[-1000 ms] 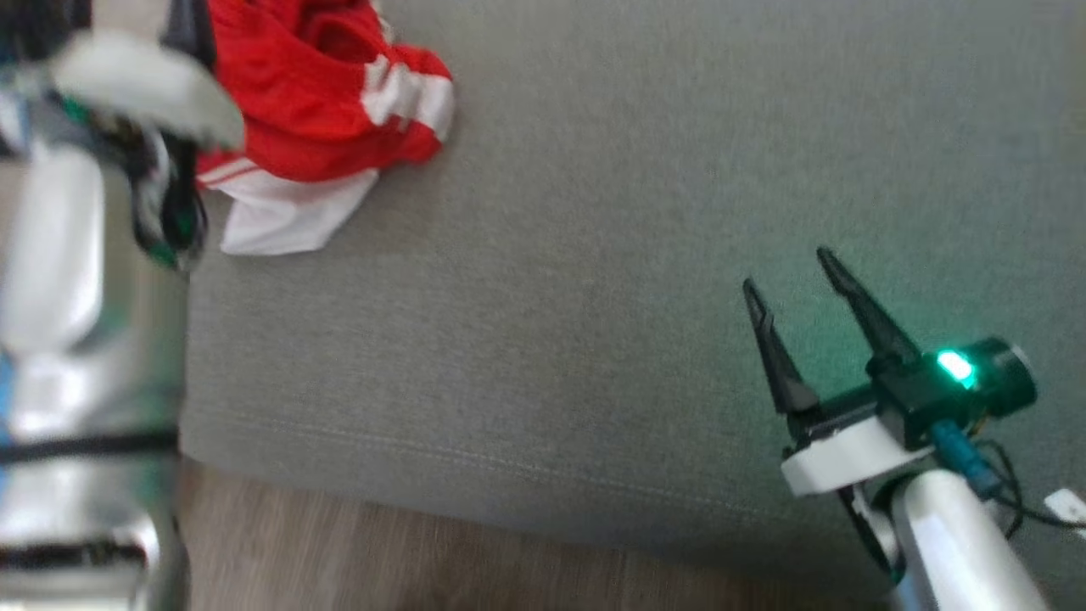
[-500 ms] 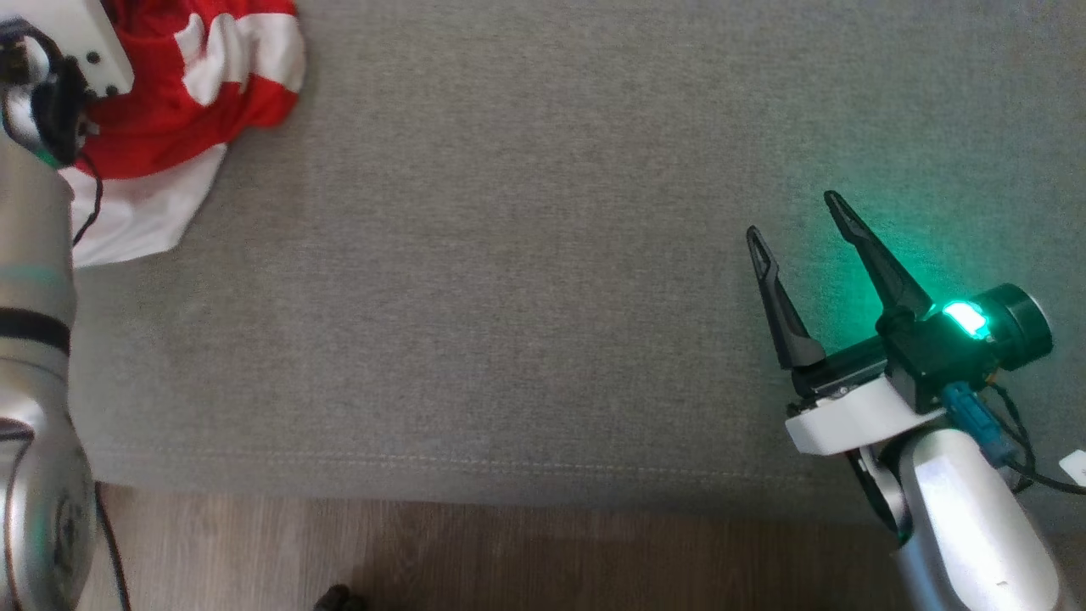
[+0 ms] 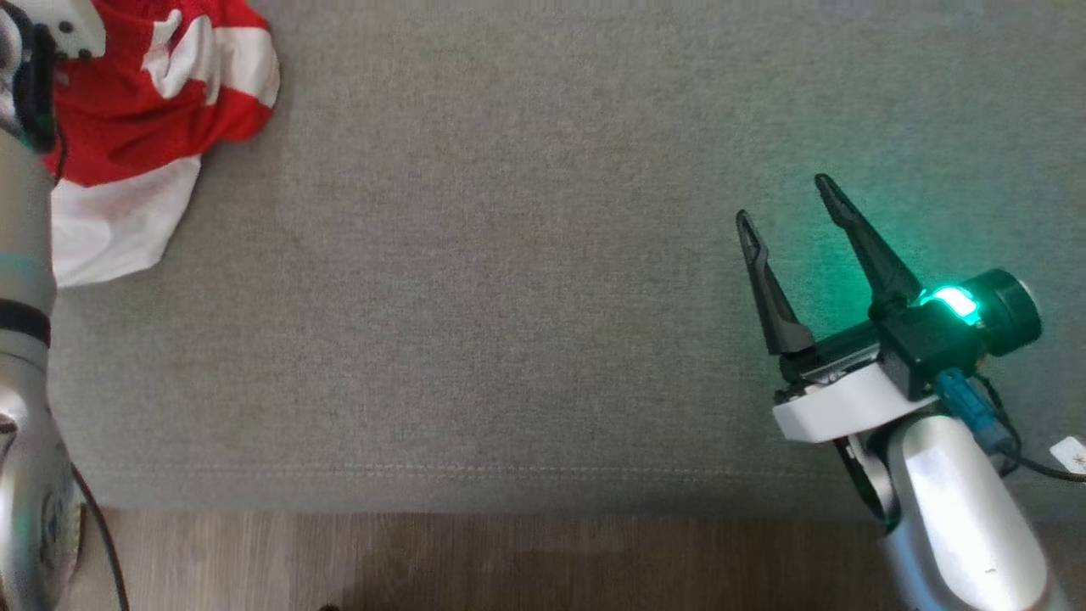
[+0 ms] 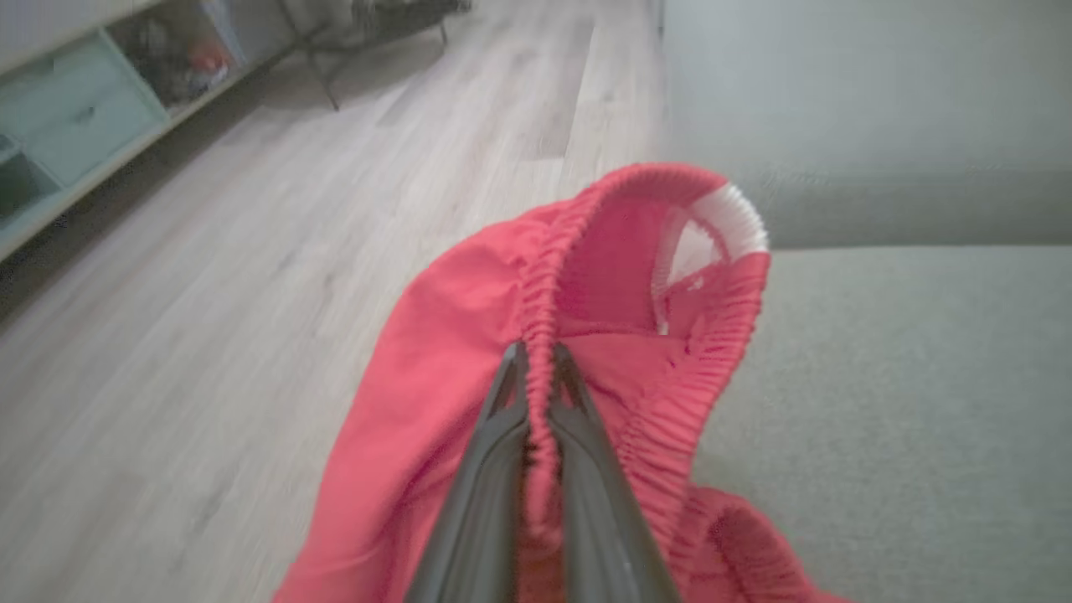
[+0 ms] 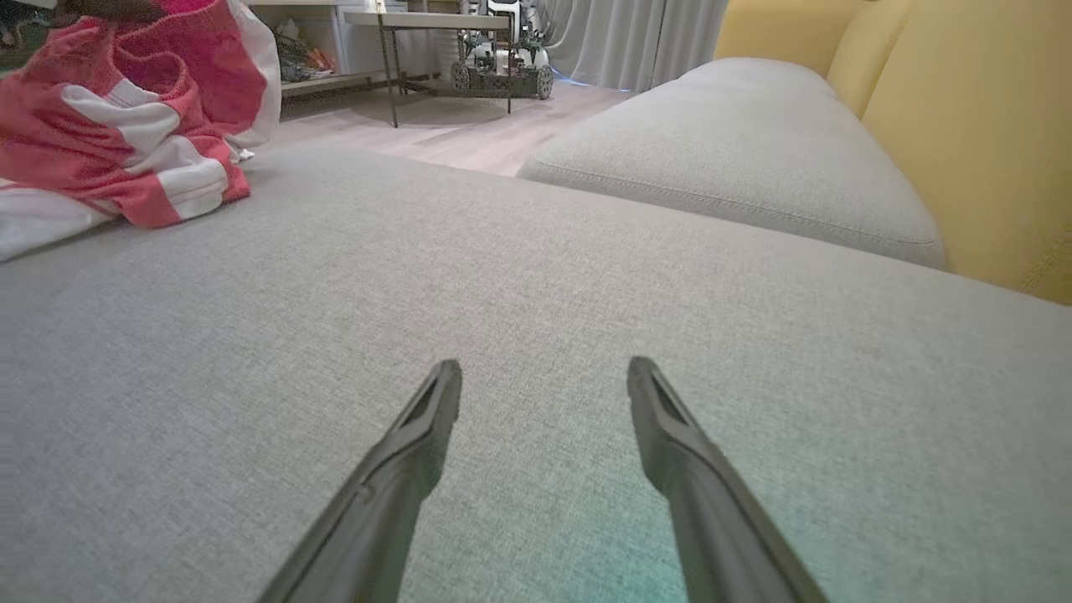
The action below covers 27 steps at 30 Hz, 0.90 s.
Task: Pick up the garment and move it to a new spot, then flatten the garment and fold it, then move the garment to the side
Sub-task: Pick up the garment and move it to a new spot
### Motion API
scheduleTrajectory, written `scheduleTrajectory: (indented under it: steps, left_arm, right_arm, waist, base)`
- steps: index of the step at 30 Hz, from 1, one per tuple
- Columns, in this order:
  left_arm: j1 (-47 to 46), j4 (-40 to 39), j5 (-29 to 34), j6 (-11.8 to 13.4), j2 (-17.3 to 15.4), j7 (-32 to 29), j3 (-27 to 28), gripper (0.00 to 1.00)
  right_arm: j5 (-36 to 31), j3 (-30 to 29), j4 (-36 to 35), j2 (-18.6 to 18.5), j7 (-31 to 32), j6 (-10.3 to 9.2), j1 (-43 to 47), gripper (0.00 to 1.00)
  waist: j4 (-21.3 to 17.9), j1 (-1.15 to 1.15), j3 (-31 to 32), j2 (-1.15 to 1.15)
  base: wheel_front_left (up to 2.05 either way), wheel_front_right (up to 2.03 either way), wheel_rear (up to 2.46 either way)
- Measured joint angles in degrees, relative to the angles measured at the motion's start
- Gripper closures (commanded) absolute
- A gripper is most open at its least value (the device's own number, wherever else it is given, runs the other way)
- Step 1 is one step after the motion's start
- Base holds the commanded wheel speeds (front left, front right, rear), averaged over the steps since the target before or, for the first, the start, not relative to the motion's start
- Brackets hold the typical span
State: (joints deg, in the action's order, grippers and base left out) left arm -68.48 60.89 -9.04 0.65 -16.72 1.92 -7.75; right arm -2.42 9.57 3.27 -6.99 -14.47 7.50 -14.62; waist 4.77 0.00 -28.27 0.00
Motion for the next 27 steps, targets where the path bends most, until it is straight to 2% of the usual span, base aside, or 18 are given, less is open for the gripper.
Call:
scheduleTrajectory:
  steps: [6,13,19,27]
  left_arm:
    - [-0.9,-3.9,2.0,-2.7,-0.2,6.5,-3.3,1.0]
    - [-2.6,-12.0,1.8,-6.1,1.3,6.7,-6.7,1.0]
    - [-1.6,-20.9,-1.1,-7.6,2.8,3.0,-9.8,1.0]
    - [3.8,-32.4,-5.0,-7.8,5.8,-1.4,-13.5,1.0]
  right_arm:
    - [0.7,0.3,1.0,1.7,0.0,0.0,0.3,0.0]
    - [1.4,0.5,1.6,3.3,0.0,0.0,2.5,0.0]
    - [5.4,2.2,0.0,3.4,0.0,0.0,3.9,0.0]
    - [8.3,2.0,-4.5,3.5,0.0,0.0,3.9,0.0]
  waist:
    - [-1.2,0.0,4.9,0.0]
    - [-4.8,0.0,10.8,0.0]
    - [-11.3,0.0,14.4,0.0]
    - [-22.8,0.0,16.5,0.0]
  base:
    - [0.0,0.0,0.0]
    - [0.0,0.0,0.0]
    - [0.0,0.0,0.0]
    - [0.0,0.0,0.0]
